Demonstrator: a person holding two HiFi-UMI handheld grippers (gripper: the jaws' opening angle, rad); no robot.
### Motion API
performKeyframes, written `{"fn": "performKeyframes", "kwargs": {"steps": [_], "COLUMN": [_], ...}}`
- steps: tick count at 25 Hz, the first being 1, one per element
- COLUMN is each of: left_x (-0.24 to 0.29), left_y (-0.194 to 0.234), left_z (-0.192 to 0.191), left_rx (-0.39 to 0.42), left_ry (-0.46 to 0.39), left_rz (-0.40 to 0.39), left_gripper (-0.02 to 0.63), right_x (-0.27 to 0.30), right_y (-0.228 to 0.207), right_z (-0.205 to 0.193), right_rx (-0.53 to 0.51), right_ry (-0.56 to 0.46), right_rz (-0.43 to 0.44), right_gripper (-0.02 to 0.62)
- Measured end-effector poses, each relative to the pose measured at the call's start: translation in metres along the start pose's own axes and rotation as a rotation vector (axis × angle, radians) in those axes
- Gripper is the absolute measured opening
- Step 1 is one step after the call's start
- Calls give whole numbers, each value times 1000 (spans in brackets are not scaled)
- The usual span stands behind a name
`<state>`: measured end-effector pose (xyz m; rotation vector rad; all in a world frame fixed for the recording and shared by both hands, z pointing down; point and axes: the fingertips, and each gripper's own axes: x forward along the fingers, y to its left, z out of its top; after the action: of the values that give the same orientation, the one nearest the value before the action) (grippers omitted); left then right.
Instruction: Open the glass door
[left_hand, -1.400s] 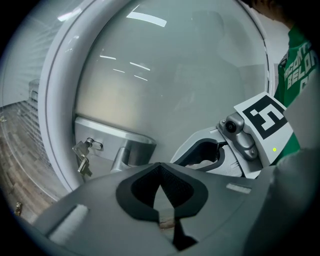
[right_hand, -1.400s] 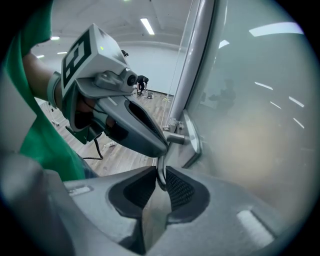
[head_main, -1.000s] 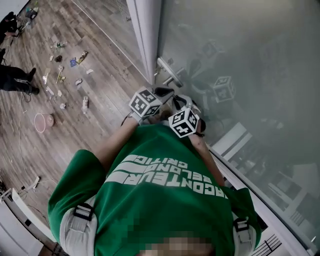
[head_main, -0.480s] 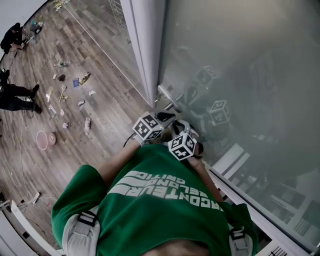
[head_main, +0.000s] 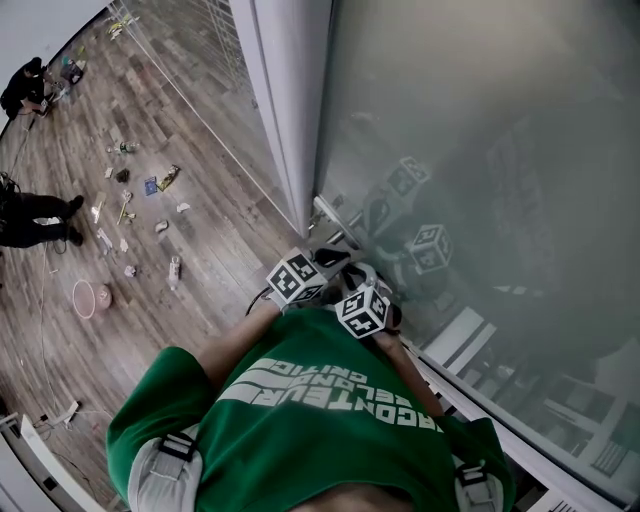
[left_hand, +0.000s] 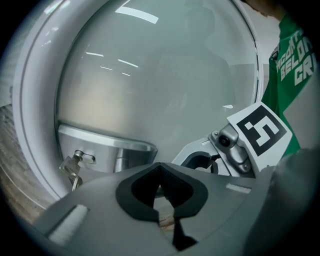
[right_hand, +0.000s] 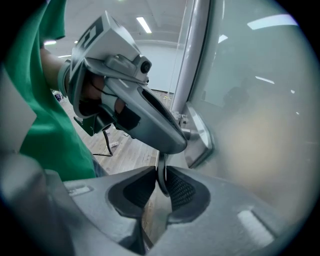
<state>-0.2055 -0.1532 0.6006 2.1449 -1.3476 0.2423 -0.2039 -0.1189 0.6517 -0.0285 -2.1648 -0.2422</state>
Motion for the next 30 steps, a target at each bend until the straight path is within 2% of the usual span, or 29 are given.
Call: {"fn": "performKeyframes", "kwargs": {"steps": [9,12,20,30], "left_x": [6,7,12,22], "left_y": [-2,2,18,35], "left_z": [-16,-19,-10,-16], "left_rx": [-87,-115,-107,-120], "left_ry": [14,14,-14,-51], "left_rz": [-51,-34,-9,22], "left_gripper": [15,15,15,15], "right_x": [20,24,33,42], "right_y": [-7,-10,-18,-23], "right_z": [-7,-9,-11,-12], "right_rx": [12,37,67,105], "right_ry": [-61,-68,-91,-106], "right_rz": [-44,-21,-14,-11], "right_gripper": [52,49,49,51]}}
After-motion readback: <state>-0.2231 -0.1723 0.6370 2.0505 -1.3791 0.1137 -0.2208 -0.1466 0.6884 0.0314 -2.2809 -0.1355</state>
